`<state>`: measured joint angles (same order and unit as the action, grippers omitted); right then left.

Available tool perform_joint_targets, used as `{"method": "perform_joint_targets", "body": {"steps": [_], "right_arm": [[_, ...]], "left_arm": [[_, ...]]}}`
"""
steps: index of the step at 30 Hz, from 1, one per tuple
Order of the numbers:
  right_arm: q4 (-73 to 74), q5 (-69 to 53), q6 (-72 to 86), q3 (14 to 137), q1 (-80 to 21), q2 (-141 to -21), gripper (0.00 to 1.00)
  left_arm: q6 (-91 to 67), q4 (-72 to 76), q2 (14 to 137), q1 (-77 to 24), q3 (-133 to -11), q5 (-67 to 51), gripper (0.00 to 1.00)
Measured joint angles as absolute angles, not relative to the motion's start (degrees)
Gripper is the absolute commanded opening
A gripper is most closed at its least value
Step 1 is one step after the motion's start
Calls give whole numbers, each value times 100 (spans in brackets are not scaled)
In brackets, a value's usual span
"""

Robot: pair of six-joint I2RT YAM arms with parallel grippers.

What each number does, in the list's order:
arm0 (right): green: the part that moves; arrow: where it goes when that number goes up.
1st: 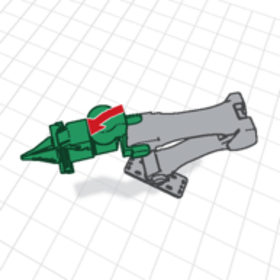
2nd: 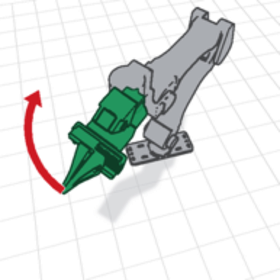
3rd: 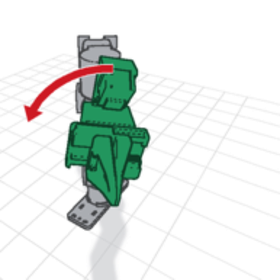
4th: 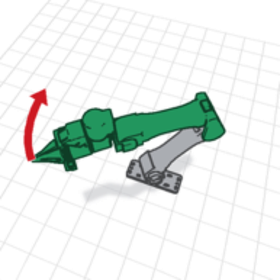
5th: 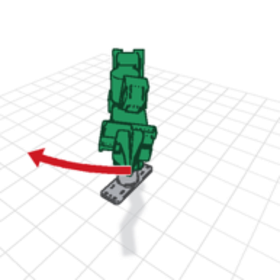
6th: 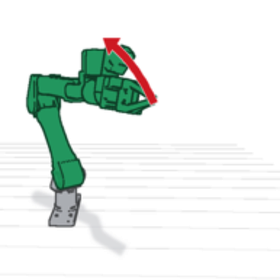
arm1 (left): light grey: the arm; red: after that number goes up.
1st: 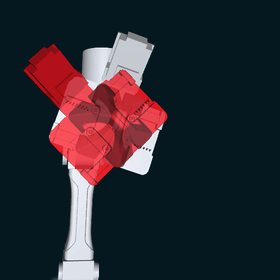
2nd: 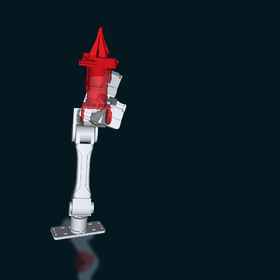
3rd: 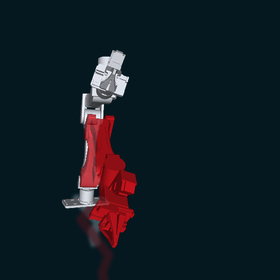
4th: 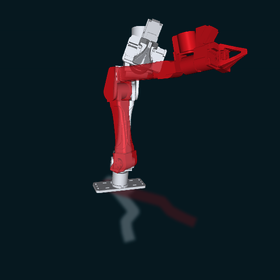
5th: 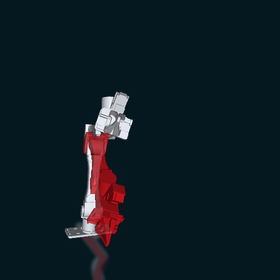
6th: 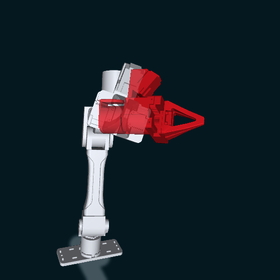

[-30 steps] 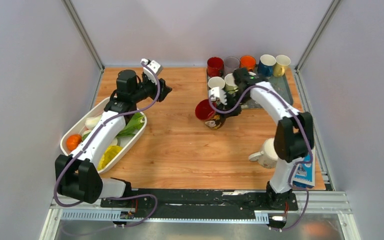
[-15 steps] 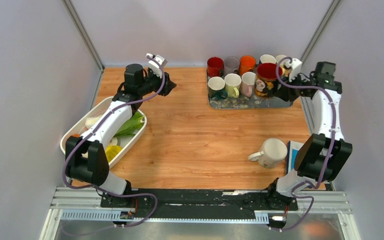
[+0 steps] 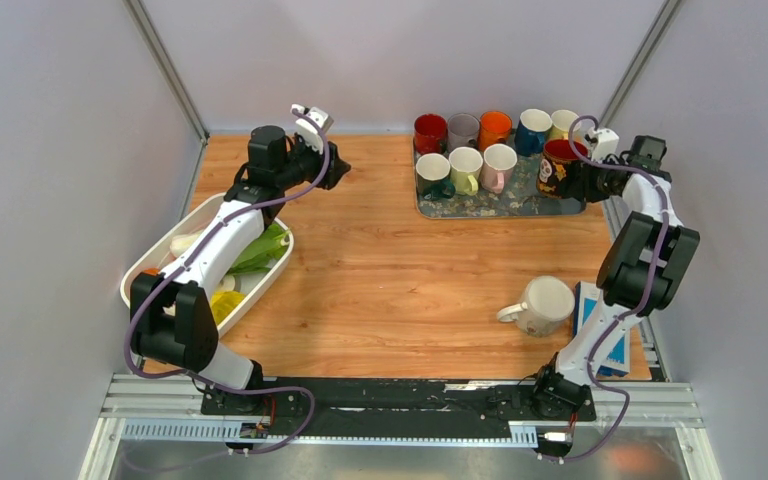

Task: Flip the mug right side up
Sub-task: Place the cup on the tray.

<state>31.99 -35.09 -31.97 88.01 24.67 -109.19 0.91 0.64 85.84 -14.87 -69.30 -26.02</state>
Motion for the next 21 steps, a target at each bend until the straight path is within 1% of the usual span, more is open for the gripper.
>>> {"method": "perform_joint_targets", "body": {"steps": [4, 8, 17, 21], "right_arm": [[2954, -3299, -3153, 9131, 2410, -11542, 0], [2759, -3245, -3107, 9314, 2366, -11874, 0], [2440, -3181, -3144, 9529, 2169, -12127, 0], [2364, -3194, -3144, 9504, 1981, -12140, 3]], "left_arm": [[158, -108, 8571, -1487, -6928, -2554, 54], [327, -307, 8538, -1487, -6928, -2486, 54], [593, -558, 8477, -1487, -6928, -2388, 54], [679, -582, 8475, -1487, -6928, -2381, 54]]}}
